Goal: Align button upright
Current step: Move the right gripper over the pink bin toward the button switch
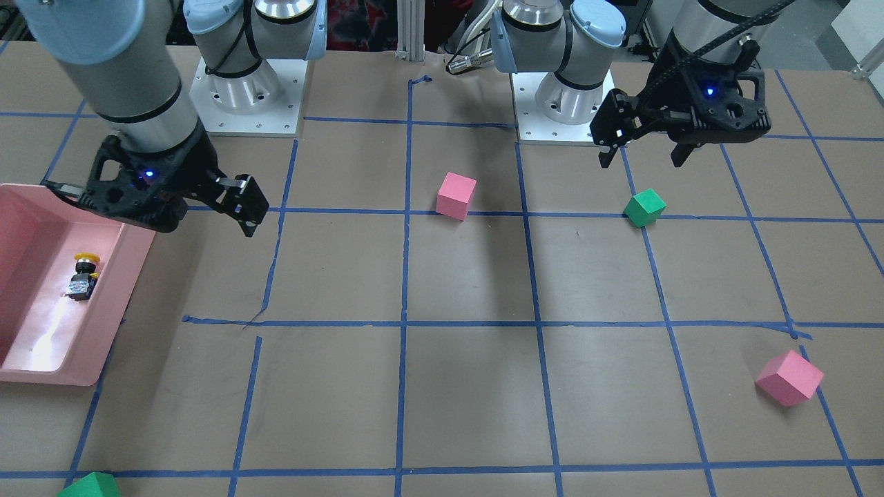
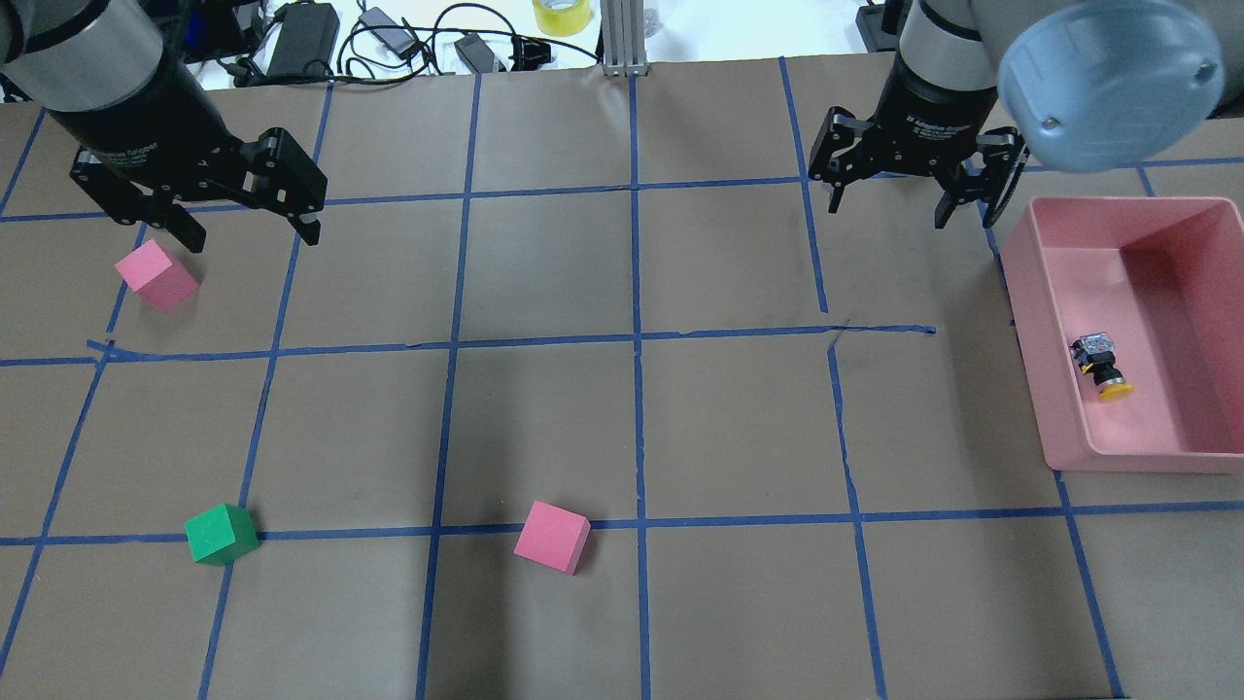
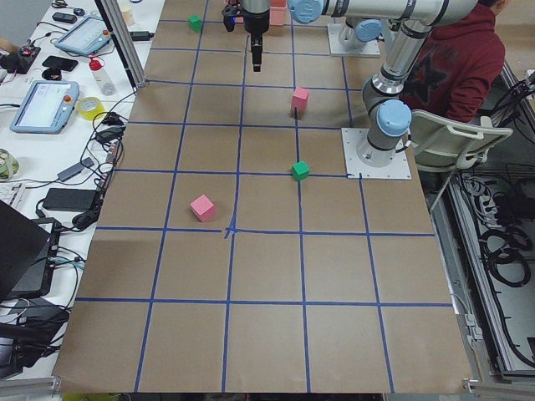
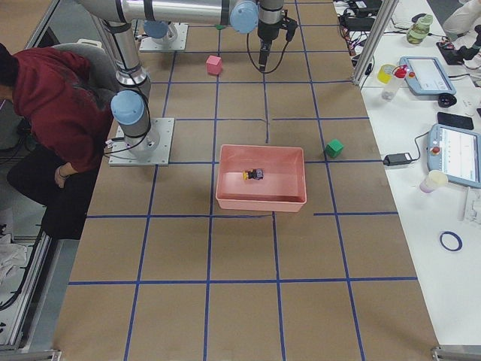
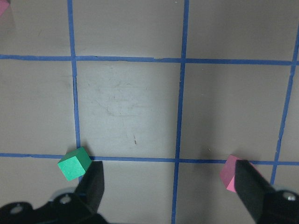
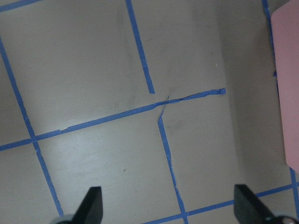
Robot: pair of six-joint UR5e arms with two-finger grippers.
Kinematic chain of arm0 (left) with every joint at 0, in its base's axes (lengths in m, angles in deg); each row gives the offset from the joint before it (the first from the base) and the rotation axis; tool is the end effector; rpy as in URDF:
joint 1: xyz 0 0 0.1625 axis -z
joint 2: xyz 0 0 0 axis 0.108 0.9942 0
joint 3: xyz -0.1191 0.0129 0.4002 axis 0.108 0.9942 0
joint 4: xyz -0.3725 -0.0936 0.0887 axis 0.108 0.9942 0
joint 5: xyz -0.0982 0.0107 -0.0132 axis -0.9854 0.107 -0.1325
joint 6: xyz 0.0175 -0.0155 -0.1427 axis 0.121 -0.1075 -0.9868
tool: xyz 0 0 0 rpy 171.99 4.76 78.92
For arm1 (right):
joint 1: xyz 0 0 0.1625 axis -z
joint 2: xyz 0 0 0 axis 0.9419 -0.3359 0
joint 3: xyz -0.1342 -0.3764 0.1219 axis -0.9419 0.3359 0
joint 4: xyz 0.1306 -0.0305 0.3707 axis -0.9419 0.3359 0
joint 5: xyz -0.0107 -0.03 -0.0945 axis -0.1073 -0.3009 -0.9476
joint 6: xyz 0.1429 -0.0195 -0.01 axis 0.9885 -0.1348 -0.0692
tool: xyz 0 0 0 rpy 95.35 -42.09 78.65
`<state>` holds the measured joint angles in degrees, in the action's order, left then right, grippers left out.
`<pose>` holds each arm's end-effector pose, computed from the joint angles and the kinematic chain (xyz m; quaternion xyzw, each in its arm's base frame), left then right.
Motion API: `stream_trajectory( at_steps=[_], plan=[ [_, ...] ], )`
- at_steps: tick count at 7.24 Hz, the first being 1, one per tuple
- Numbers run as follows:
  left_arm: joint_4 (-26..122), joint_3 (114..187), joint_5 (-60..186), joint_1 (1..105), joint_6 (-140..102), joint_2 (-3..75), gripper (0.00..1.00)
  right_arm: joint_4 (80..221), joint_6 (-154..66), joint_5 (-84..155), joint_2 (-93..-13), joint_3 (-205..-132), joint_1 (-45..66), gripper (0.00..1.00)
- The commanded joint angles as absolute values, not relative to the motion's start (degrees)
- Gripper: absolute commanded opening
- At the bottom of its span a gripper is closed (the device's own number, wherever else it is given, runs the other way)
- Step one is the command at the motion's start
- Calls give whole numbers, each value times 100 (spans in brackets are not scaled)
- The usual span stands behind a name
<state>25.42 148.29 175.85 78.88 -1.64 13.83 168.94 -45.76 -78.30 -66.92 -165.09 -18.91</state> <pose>-0.0912 -0.4588 0.4615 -0.0207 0.9997 0.0000 0.0107 0.1249 -0.5134 0.3946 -0.1339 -0.9910 -0.0043 0.0076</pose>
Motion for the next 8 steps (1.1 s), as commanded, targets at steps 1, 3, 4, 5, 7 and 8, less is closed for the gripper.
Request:
stream_trajectory(
  at_steps=[1, 3, 4, 5, 7, 8],
  plan=[
    [2541, 14853, 17585, 7888, -164, 1368, 100, 17003, -6093, -7776, -6619, -16590, -591, 100],
    [2541, 14853, 17585, 7888, -164, 1368, 100, 17836, -7224, -7898, -5989, -16608, 275, 100],
    [2541, 14853, 17585, 7888, -164, 1368, 100, 17856, -7638, -7891, -5838, -16669, 522, 100],
    [2541, 14853, 17585, 7888, -164, 1368, 100, 17865, -7677, -7873, -5827, -16705, 681, 100],
    [2549, 14853, 17585, 7888, -164, 1368, 100, 17918, -7678, -7890, -5766, -16810, 831, 100],
    [2550, 14853, 17585, 7888, -164, 1359, 100, 18136, -7660, -7847, -5722, -17098, 1023, 100]
  ],
)
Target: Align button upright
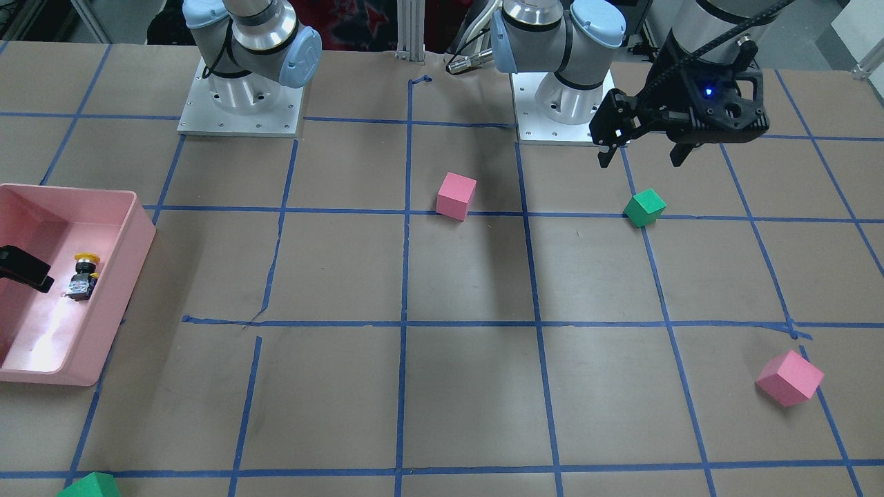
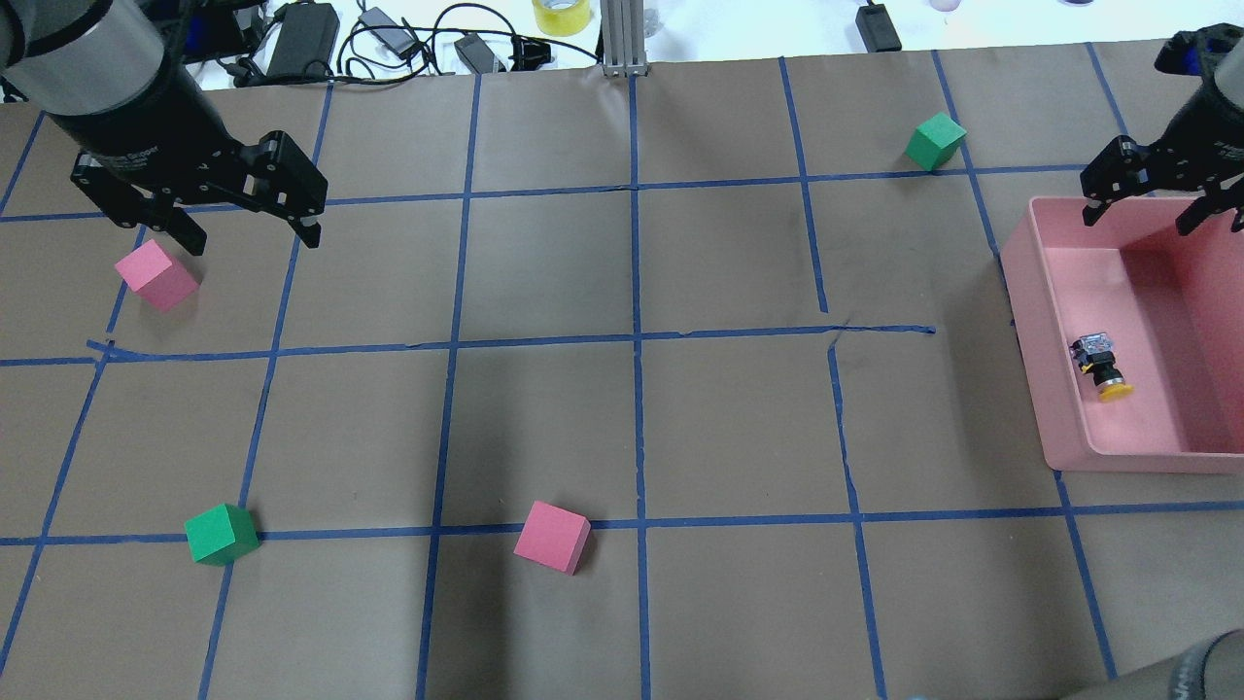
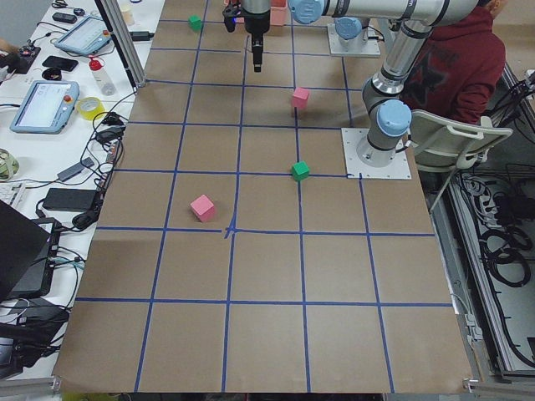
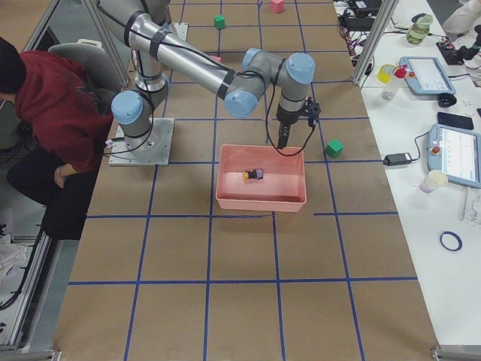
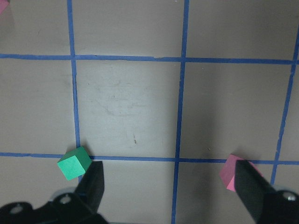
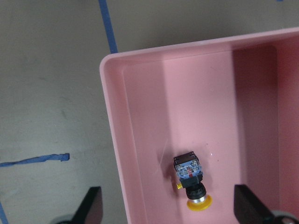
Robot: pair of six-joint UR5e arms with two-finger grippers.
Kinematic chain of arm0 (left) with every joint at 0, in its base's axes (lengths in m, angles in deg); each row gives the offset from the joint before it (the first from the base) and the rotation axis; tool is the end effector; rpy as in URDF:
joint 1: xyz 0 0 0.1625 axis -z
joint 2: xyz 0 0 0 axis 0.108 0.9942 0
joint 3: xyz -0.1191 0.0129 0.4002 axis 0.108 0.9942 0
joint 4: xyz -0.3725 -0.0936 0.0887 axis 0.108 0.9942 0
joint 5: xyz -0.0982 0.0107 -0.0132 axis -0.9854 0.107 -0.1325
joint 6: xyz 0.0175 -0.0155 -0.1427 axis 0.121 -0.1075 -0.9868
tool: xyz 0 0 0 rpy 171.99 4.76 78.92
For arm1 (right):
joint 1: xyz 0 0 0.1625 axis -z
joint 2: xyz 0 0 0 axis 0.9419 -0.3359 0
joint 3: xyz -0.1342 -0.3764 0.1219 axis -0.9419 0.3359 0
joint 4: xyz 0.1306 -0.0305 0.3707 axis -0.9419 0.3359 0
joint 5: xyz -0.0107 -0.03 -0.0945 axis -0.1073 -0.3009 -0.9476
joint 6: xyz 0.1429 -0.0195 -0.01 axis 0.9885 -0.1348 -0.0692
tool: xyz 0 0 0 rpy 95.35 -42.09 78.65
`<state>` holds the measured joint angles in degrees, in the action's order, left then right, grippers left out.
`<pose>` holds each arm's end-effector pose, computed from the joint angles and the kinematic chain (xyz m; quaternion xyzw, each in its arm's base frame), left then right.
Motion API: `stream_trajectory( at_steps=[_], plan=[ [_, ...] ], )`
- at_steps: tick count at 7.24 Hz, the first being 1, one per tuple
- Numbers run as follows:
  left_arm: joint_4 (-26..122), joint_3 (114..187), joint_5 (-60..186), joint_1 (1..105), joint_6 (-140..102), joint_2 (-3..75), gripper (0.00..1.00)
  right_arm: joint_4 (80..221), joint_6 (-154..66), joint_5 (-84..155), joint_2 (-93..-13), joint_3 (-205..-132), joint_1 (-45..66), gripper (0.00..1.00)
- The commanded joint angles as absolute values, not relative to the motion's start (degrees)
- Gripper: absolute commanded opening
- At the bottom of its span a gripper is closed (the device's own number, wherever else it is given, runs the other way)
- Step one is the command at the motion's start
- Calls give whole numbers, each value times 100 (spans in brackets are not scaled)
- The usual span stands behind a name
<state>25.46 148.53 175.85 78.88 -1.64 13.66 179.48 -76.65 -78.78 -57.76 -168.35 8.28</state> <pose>-0.0913 -0.4573 0.4608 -0.0206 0.9997 0.0010 0.0107 -0.1452 -0.5520 0.3006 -0.1016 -0.9945 -0.0242 0.0023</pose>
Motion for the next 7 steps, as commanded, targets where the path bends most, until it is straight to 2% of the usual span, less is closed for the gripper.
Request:
stream_trajectory(
  at_steps=[1, 3, 6, 7],
  plan=[
    [2558, 14853, 17585, 7888, -164, 1359, 100, 18904, -7721, -7907, -5530, -17527, 1077, 100],
    [2558, 14853, 17585, 7888, -164, 1350, 100, 19315, -8056, -7926, -5292, -17935, 1376, 100],
    [2523, 14976, 17585, 7888, -164, 1297, 100, 19483, -8170, -7943, -4852, -17936, 1447, 100],
    [2523, 14976, 17585, 7888, -164, 1297, 100, 19483, -8179, -7952, -4817, -17944, 1447, 80]
  ],
)
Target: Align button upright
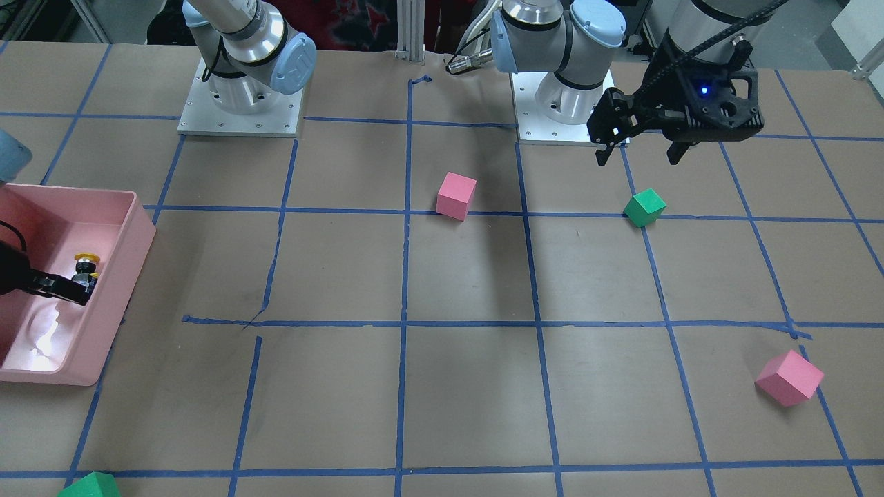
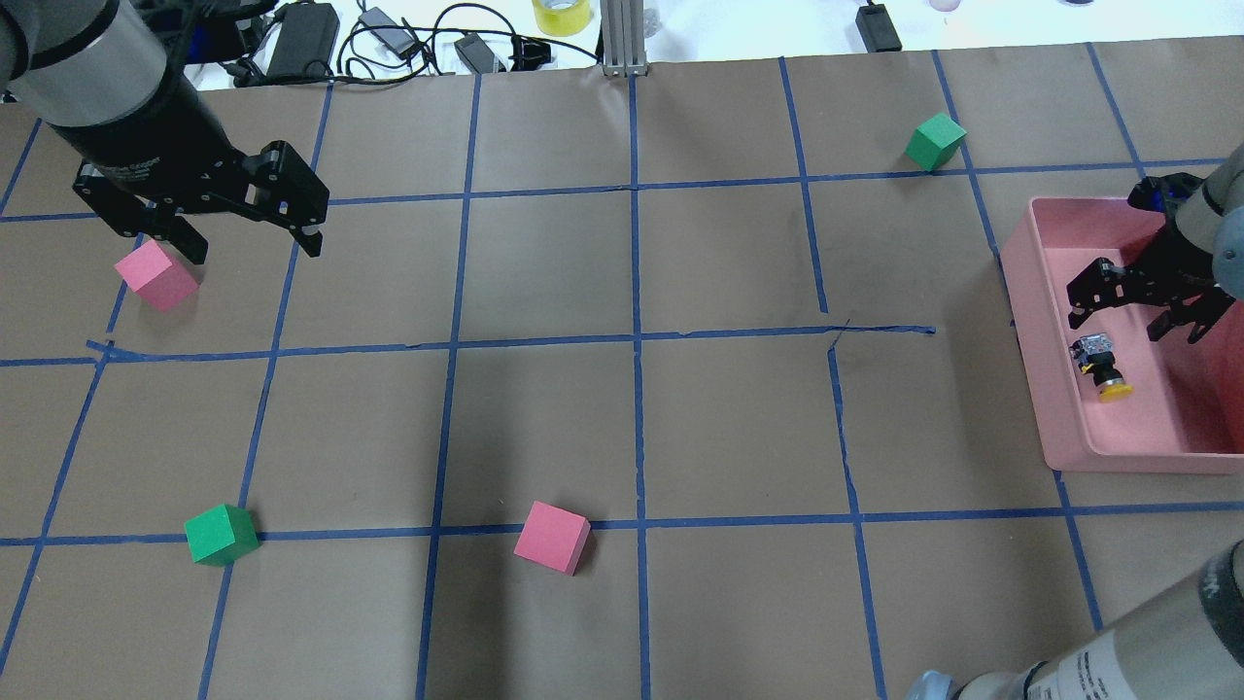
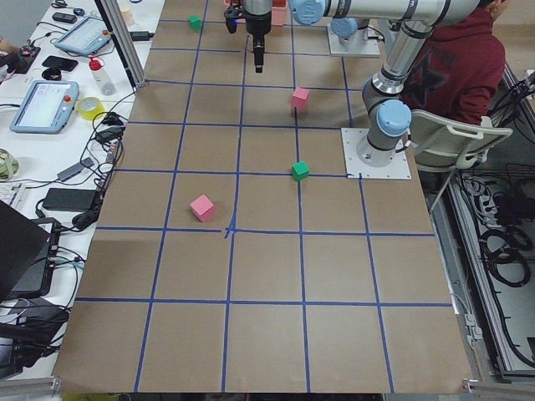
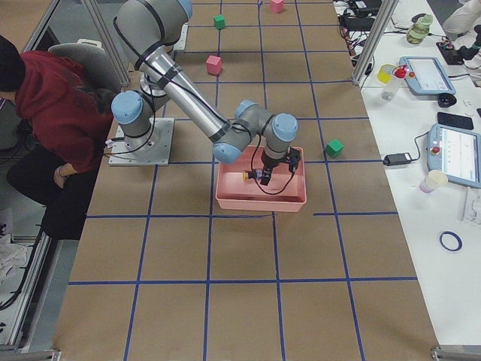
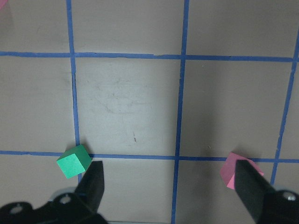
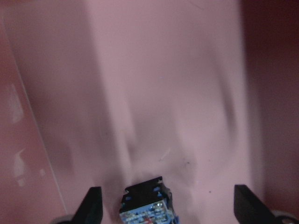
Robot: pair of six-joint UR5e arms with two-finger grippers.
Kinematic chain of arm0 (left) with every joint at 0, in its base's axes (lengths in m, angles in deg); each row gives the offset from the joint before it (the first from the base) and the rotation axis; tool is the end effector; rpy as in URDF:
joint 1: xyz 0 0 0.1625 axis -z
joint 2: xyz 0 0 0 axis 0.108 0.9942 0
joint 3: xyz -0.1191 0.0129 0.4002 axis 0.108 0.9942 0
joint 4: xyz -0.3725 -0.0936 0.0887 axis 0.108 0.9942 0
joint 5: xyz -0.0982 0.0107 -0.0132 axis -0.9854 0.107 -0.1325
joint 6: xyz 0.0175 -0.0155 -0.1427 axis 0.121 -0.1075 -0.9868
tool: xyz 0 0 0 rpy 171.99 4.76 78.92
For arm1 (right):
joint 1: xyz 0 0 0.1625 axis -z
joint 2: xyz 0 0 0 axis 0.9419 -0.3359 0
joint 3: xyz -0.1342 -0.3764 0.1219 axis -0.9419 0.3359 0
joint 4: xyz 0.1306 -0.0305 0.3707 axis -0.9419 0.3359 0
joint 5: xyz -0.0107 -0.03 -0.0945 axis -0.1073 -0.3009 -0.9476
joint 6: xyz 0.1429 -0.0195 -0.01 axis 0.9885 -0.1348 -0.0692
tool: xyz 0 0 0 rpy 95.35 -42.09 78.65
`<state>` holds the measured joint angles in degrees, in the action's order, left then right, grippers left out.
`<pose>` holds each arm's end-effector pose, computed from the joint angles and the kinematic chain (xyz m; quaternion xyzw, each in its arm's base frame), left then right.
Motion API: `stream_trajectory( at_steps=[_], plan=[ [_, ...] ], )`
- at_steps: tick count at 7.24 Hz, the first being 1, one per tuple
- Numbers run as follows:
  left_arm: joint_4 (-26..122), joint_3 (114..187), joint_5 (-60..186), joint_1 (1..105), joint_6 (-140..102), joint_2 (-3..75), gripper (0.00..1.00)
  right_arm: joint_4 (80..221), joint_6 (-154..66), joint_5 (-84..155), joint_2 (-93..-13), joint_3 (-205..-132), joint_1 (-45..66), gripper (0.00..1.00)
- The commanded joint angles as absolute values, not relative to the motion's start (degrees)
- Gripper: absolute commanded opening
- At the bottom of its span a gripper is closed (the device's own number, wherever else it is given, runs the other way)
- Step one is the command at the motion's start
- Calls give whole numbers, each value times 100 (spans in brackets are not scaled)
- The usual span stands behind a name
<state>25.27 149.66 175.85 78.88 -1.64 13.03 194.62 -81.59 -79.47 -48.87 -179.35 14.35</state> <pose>-0.0918 -0.4521 0.4567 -0.0206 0.9997 0.0037 0.0105 -0.1974 -0.5225 0.1586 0.1103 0.9918 0.0638 0.0139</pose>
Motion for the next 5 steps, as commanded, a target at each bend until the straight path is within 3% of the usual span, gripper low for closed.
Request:
stream_trajectory(
  at_steps=[1, 2, 5],
  plan=[
    [2523, 14985, 17585, 7888, -164, 1297, 100, 19483, -8179, -7952, -4773, -17944, 1447, 41],
    [2523, 14985, 17585, 7888, -164, 1297, 100, 19457, -8179, -7961, -4781, -17944, 1447, 3],
    [2523, 14985, 17576, 7888, -164, 1289, 100, 19395, -8170, -7943, -4878, -17839, 1447, 0]
  ],
)
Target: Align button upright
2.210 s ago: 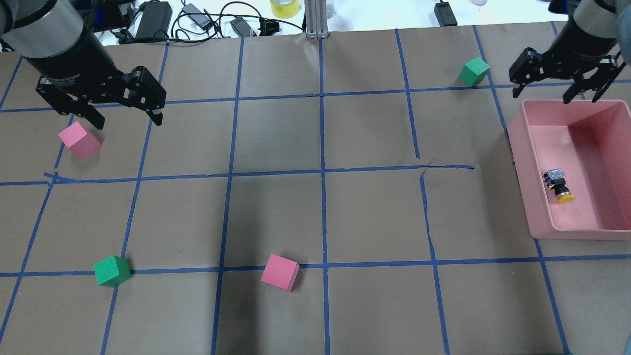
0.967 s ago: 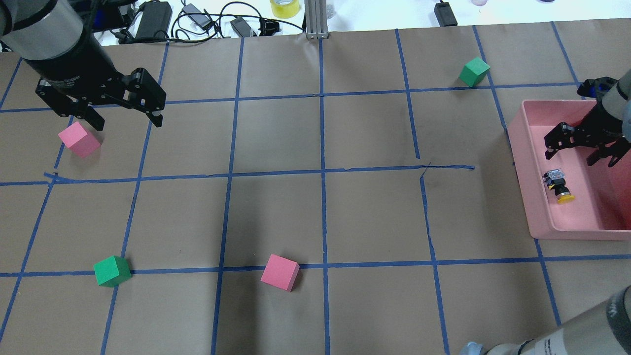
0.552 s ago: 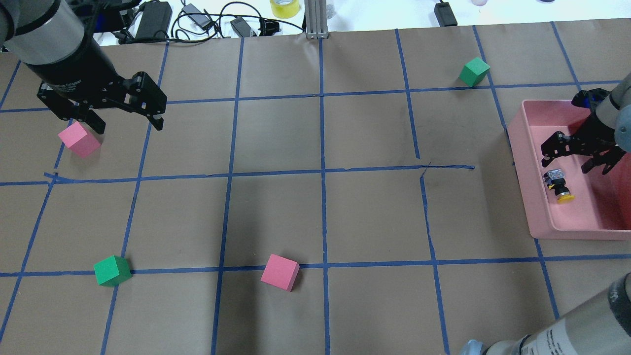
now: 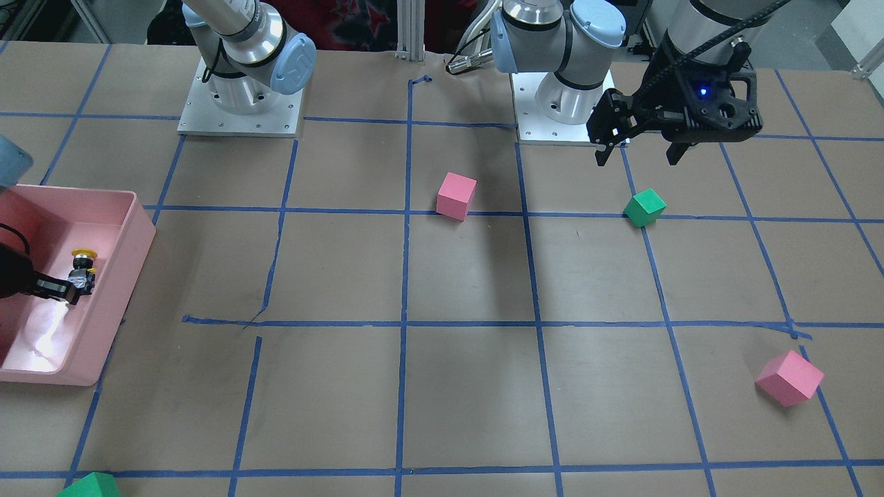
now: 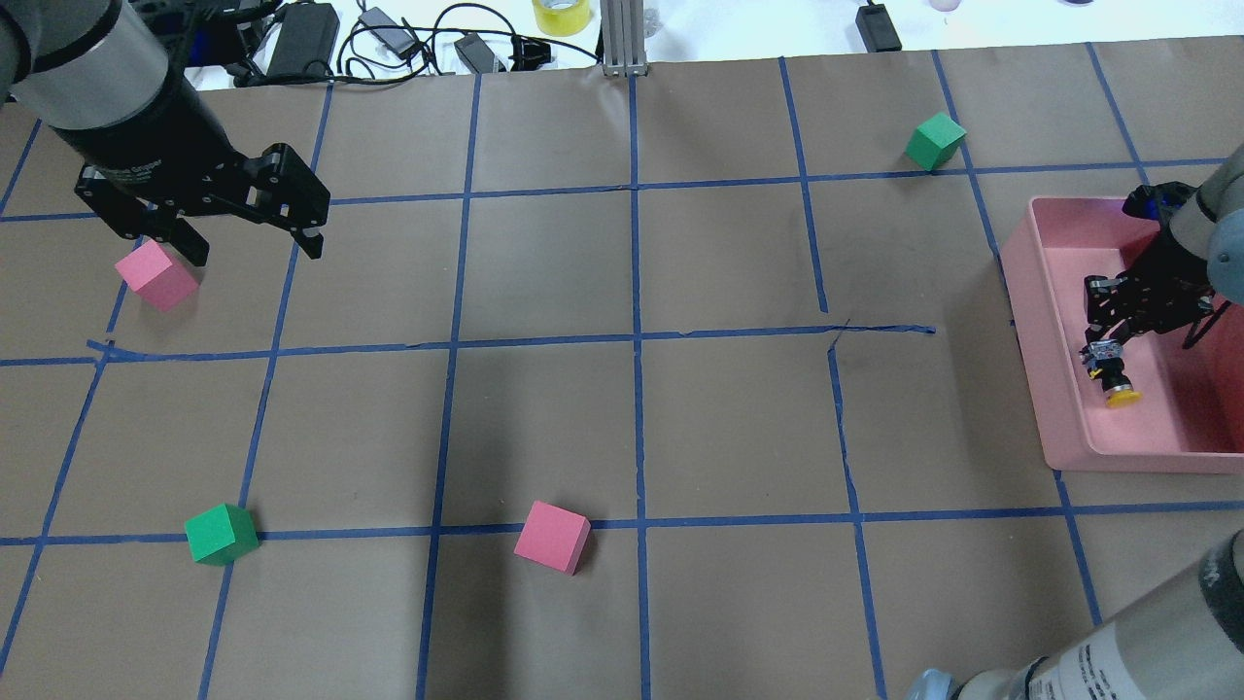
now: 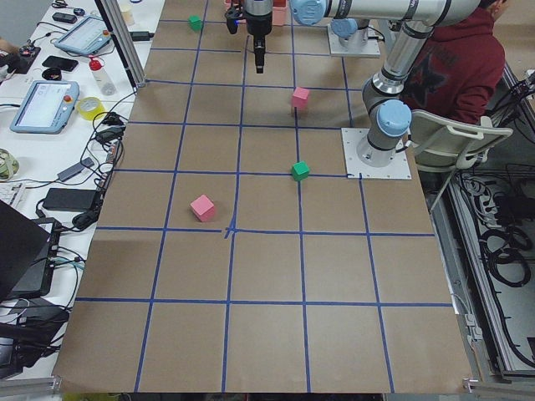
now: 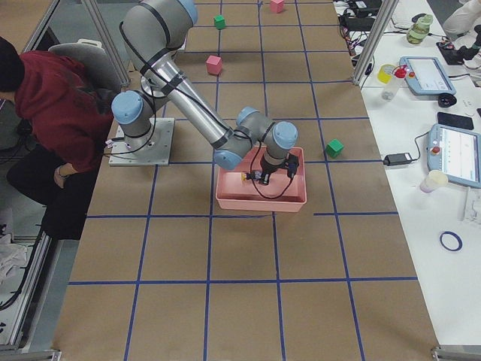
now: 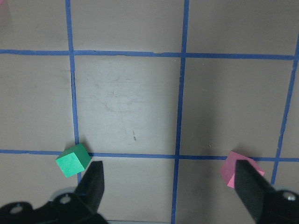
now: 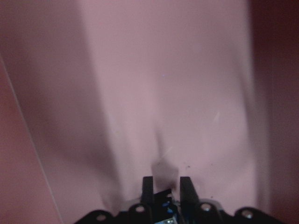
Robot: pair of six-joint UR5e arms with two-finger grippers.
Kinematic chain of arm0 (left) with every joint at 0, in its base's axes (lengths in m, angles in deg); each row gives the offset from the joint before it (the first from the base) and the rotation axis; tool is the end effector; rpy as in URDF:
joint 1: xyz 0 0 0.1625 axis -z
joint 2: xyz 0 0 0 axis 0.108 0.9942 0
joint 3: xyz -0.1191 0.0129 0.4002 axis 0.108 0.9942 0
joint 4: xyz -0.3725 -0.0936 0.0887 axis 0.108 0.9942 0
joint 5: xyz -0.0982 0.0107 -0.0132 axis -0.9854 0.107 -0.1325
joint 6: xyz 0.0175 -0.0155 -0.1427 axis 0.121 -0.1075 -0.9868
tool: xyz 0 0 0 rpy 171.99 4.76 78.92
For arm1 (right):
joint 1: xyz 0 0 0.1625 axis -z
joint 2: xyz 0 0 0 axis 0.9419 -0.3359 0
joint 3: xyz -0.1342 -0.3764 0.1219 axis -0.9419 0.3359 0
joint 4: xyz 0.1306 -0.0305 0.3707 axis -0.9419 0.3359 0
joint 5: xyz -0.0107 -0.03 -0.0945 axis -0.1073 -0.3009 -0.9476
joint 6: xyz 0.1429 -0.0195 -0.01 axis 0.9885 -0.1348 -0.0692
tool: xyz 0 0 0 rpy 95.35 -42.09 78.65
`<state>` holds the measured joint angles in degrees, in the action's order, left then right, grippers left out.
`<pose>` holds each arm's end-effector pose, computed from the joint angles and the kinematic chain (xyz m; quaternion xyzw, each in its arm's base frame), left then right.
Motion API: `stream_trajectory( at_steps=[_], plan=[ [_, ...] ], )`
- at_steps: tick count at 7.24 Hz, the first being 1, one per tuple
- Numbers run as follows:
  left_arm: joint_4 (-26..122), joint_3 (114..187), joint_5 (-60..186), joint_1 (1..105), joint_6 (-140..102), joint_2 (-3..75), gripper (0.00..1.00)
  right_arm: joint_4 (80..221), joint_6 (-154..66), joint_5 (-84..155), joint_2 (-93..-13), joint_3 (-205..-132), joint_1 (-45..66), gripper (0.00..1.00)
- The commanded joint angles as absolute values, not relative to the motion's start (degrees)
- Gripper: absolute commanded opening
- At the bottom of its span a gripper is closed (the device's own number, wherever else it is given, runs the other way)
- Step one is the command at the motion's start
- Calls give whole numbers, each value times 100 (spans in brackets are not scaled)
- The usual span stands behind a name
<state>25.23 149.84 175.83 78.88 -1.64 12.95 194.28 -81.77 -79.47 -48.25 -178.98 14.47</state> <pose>-0.0919 -0.4514 0.4559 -0.0206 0.9997 0.0042 0.0103 -0.1993 -0.5233 0.1547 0.1097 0.9915 0.0683 0.0165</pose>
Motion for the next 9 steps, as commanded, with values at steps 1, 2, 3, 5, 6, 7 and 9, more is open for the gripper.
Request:
stream_trajectory(
  at_steps=[1, 2, 3, 5, 6, 7, 9],
  plan=[
    [2523, 14985, 17585, 7888, -164, 1297, 100, 19351, -8170, -7934, -5096, -17839, 1430, 0],
    [2523, 14985, 17585, 7888, -164, 1297, 100, 19125, -8170, -7943, -5368, -17822, 1403, 0],
    [2523, 14985, 17585, 7888, -164, 1289, 100, 18739, -8170, -7934, -5570, -17691, 1395, 0],
    [2549, 14994, 17585, 7888, -164, 1271, 100, 17607, -8135, -7917, -5651, -16807, 1272, 0],
    [2532, 15046, 17576, 7888, -164, 1262, 100, 17480, -8074, -7943, -5652, -16515, 906, 0],
    [2523, 15081, 17576, 7888, -164, 1236, 100, 17574, -8160, -7934, -5617, -16555, 711, 0],
    [2523, 15090, 17576, 7888, -164, 1236, 100, 18055, -8345, -8065, -5511, -16792, 761, 100]
  ],
)
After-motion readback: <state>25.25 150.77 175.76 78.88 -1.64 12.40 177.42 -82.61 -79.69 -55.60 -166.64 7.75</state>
